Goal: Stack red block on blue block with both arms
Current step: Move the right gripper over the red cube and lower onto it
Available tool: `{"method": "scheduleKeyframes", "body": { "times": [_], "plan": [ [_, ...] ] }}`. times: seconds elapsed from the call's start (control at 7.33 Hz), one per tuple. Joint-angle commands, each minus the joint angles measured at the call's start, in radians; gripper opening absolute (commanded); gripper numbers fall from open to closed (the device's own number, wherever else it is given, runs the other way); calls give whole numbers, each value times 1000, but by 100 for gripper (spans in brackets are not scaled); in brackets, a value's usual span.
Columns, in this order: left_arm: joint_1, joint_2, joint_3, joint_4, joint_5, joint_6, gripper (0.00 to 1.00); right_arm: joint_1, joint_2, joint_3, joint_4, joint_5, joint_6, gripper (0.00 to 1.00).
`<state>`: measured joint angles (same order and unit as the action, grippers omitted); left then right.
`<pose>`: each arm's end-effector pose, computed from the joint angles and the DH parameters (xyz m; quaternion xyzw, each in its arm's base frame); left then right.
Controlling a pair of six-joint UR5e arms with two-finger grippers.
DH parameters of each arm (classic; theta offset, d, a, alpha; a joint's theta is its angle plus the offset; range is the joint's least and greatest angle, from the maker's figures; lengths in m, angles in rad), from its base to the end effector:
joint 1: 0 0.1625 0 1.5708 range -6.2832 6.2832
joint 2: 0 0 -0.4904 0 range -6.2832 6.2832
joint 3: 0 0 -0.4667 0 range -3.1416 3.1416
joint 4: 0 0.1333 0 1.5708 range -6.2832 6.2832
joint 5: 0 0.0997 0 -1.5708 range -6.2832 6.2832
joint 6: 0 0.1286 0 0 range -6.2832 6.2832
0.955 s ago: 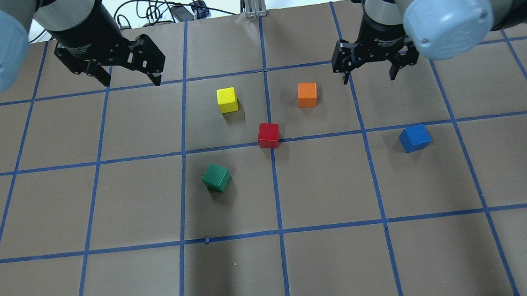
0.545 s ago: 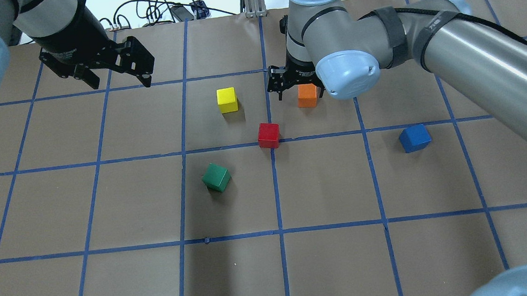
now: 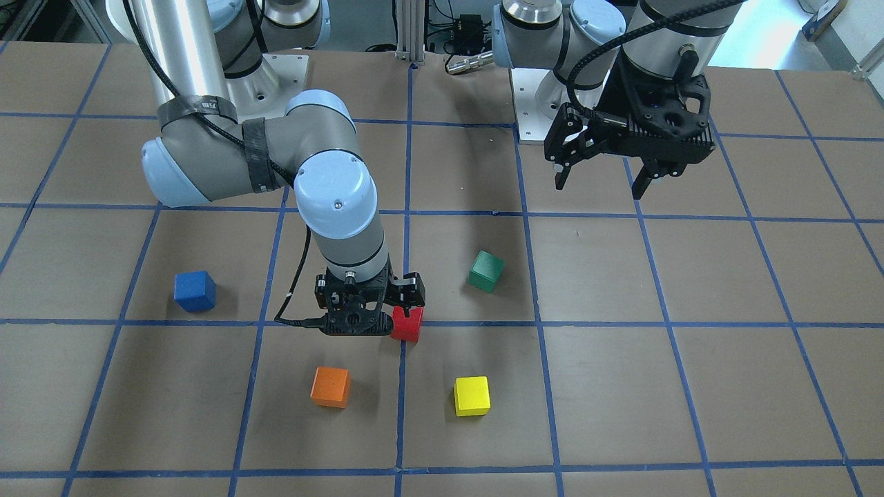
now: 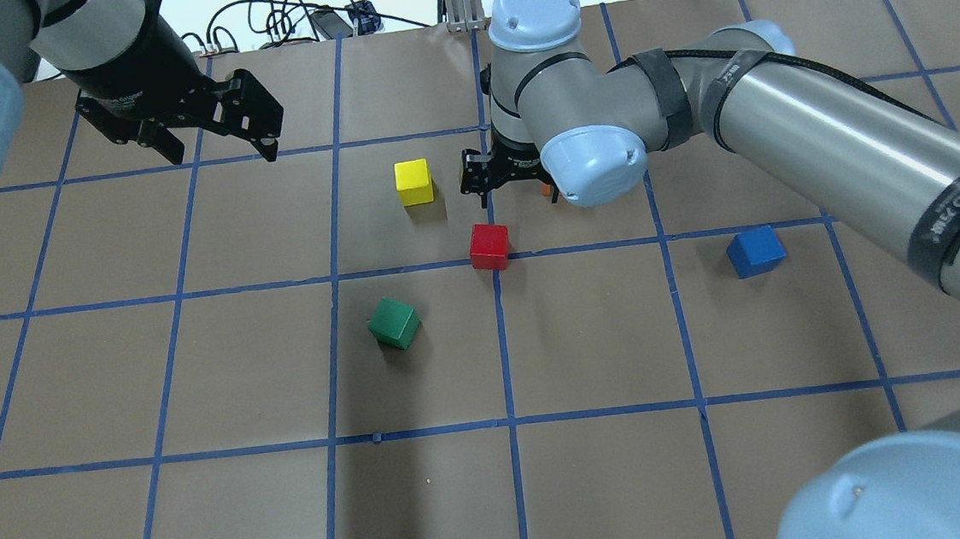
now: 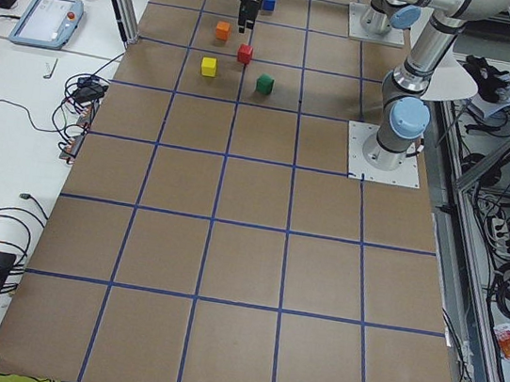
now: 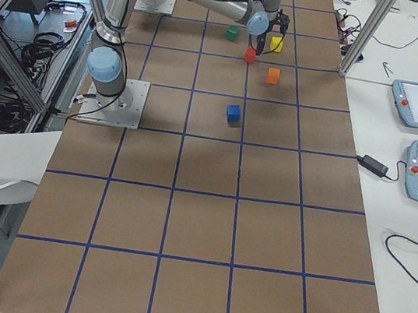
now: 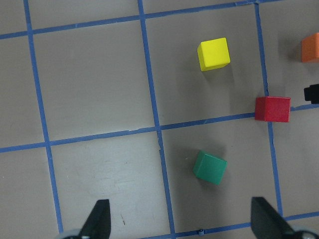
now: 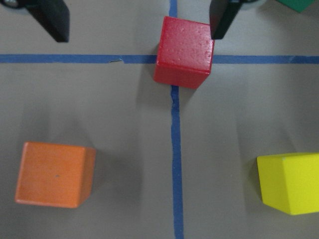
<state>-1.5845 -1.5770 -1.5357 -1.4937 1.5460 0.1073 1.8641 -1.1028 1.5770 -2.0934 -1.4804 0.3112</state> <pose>-0.1445 -0.5804 0.5491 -0.0610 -0.9967 0.0535 0.0099 0.3533 -0.6686 0.2640 0.0078 0.9987 -0.0096 0.0503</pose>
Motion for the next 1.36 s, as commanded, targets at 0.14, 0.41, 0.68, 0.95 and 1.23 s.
{"method": "scheduleKeyframes", "body": {
  "times": [0.14, 0.41, 0.68, 0.95, 1.23],
  "plan": [
    [0, 5, -15, 4, -3, 0, 100, 4, 61, 6, -68, 46, 22, 100],
    [1, 5, -15, 4, -3, 2, 100, 6, 95, 11, -65, 46, 44, 100],
    [1, 5, -15, 6, -3, 2, 100, 13, 101, 11, -65, 76, 48, 100],
    [1, 5, -15, 4, -3, 2, 100, 13, 110, 11, -68, 160, 87, 100],
    [1, 5, -15, 6, -3, 2, 100, 13, 113, 24, -65, 158, 91, 100]
  ]
}}
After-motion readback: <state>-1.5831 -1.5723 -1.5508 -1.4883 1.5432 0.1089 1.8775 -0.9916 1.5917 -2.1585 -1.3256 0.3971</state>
